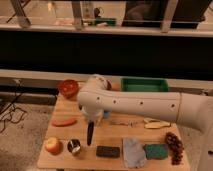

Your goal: Wipe red bowl with brush

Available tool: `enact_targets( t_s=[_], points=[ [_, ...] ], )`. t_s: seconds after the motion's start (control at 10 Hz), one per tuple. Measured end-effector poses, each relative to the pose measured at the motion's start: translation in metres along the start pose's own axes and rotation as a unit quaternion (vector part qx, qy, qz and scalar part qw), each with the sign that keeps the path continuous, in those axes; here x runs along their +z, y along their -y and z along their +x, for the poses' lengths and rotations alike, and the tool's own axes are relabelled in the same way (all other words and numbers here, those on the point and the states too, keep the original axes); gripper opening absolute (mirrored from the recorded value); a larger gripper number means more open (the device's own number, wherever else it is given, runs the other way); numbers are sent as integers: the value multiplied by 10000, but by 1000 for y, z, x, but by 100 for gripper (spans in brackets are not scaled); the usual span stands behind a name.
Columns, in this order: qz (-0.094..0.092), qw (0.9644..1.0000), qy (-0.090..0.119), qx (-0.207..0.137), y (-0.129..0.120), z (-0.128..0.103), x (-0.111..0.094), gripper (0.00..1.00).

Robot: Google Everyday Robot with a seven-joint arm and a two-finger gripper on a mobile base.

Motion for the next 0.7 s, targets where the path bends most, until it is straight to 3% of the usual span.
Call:
enact_targets(
  t_s=[0.2, 0.3, 0.7],
  points=[
    [0, 10000, 2, -11, 1, 0, 0, 21],
    [0, 10000, 2, -14, 1, 0, 0, 28],
    [-3, 10000, 4, -11, 1, 0, 0, 68]
  ],
)
